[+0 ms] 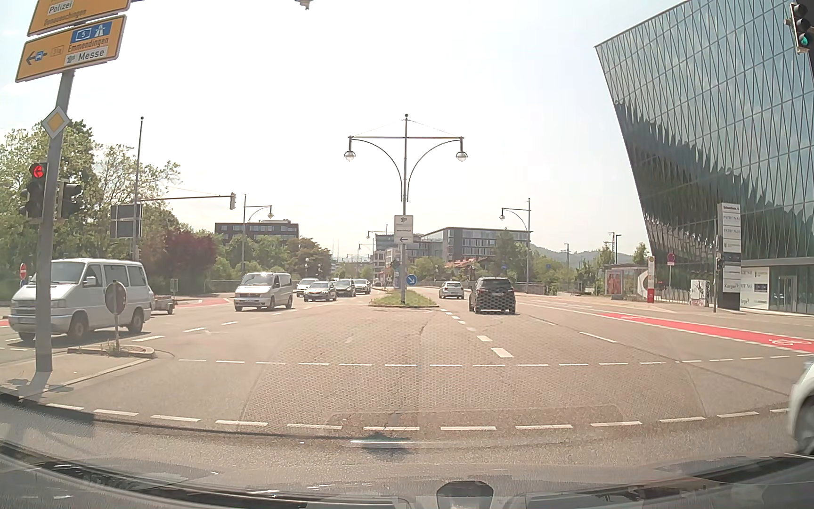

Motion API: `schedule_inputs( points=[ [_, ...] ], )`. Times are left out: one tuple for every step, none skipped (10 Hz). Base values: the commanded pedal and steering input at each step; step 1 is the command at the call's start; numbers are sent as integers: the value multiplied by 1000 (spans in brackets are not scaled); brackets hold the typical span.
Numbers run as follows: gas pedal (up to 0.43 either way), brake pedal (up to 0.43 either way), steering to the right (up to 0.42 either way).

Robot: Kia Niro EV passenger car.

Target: Follow the waypoints while adhering to traffic rules and regulations

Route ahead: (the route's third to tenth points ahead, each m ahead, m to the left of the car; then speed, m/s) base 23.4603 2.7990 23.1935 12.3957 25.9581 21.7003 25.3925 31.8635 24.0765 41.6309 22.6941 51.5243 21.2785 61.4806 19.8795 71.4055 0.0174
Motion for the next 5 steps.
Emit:
schedule_inputs(
  points=[
    [0, 207, -5],
    [0, 207, -5],
    [0, 207, -5],
    [0, 207, -5],
    [0, 207, -5]
  ],
)
